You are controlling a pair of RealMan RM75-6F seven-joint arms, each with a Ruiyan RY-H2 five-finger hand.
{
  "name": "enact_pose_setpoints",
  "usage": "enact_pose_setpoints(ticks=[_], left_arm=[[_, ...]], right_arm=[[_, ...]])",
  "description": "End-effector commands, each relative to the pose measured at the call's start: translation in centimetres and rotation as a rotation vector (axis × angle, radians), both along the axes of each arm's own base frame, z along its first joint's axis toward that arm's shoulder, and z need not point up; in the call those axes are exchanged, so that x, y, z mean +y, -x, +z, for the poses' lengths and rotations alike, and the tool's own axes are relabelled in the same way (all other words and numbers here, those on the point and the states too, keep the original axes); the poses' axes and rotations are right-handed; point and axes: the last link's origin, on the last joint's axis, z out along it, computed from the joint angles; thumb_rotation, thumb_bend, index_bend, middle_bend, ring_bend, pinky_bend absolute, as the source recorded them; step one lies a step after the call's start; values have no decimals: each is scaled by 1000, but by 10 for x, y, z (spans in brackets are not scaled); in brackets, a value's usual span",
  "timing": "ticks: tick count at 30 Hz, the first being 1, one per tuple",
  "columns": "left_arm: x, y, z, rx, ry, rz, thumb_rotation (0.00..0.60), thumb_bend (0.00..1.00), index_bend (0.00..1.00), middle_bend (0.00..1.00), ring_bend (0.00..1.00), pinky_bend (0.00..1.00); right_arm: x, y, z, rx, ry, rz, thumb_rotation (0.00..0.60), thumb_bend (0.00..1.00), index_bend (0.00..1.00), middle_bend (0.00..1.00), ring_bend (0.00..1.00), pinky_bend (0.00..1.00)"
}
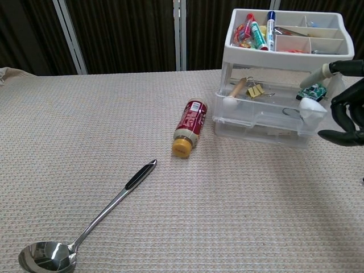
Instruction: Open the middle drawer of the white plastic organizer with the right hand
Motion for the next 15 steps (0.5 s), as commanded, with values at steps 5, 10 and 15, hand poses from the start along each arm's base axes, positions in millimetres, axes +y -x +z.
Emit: enact_pose_setpoints(ticks=[5, 10, 15], left_arm=[[0, 0, 1, -1, -2, -1, 600, 68, 0, 0, 0, 0], [0, 0, 1, 0, -4, -2, 600, 68, 0, 0, 0, 0], [0, 0, 1, 4, -5, -3, 600, 68, 0, 0, 0, 0]], right_arm=[[3, -6, 16, 0, 55, 28, 600, 172, 246, 721, 741, 615], [-1, -10, 28, 40, 89, 45, 600, 140, 243, 731, 751, 615], [-16, -16, 46, 158, 108, 47, 600, 80, 244, 830, 839, 616]])
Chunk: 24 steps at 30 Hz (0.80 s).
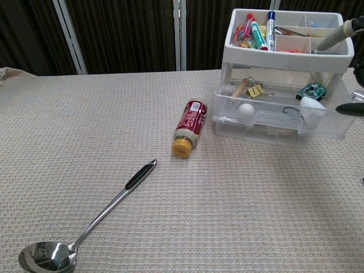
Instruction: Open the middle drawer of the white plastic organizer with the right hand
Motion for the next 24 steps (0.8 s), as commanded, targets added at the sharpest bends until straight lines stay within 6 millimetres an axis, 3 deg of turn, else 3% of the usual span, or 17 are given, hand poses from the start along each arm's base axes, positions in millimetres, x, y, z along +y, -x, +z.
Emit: enact_pose_setpoints(ticks=[1, 8, 14, 24], left_arm=[[0, 0, 0, 1, -1, 1, 600, 68, 0, 0, 0, 0], [1, 0, -1, 8, 3, 5, 600, 68, 0, 0, 0, 0], [1, 0, -2, 12, 2, 4, 600, 69, 0, 0, 0, 0], [3, 2, -3, 20, 6, 15, 600, 69, 0, 0, 0, 0]], right_arm=[[-13, -6, 15, 103, 15, -1, 600, 69, 244, 861, 866, 616], [-32, -14, 27, 264, -8, -17, 600, 35, 317, 997, 989, 627], [-46, -17, 22, 322, -7, 1, 600, 34, 462, 1000, 1000, 634], [-66, -15, 9, 404, -57, 15, 600, 34, 489, 1000, 1000, 635]])
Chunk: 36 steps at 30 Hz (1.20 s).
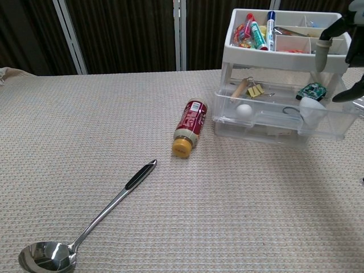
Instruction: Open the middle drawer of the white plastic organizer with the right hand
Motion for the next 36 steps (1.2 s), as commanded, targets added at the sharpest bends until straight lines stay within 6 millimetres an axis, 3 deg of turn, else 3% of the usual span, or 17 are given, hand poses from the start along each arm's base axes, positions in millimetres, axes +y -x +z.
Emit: enact_pose_setpoints(ticks=[1, 15, 36], left_arm=[[0, 0, 0, 1, 0, 1, 600, 70, 0, 0, 0, 0], [2, 2, -1, 6, -1, 11, 600, 70, 0, 0, 0, 0], [5, 5, -3, 12, 8, 31, 600, 70, 0, 0, 0, 0]], right_arm=[[-4, 0, -4, 21, -11, 7, 600, 34, 488, 1000, 1000, 635], [-28, -2, -4, 84, -52, 43, 600, 20, 484, 1000, 1000, 635], [-40, 5, -19, 96, -172, 37, 600, 0, 407, 1000, 1000, 633]])
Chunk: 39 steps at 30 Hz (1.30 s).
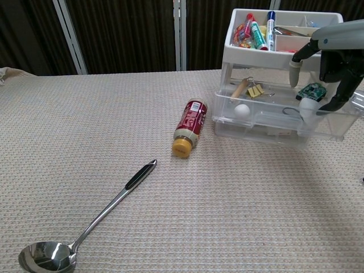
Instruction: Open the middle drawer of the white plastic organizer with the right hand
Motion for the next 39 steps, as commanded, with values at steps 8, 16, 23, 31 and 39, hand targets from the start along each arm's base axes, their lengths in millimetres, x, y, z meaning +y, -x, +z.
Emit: enact_pose_setpoints(ticks=[8, 16, 23, 31, 39], left_arm=[[1, 0, -1, 4, 3, 4, 600, 70, 0, 0, 0, 0], [1, 1, -1, -1, 4, 6, 600, 70, 0, 0, 0, 0], [2, 1, -1, -1, 7, 8, 600, 70, 0, 0, 0, 0], [3, 2, -1, -7, 9, 10, 600, 70, 0, 0, 0, 0], [3, 3, 0, -10, 9, 11, 600, 70, 0, 0, 0, 0]], right_arm=[[-6, 7, -4, 7, -30, -15, 600, 0, 435, 1000, 1000, 633], [-11, 6, -1, 36, -58, -26, 600, 0, 464, 1000, 1000, 633], [-10, 9, -9, 33, -78, -36, 600, 0, 502, 1000, 1000, 633], [-11, 6, -13, 14, -82, -25, 600, 99, 532, 1000, 1000, 633], [-9, 1, -14, -1, -81, 0, 600, 230, 575, 1000, 1000, 633]])
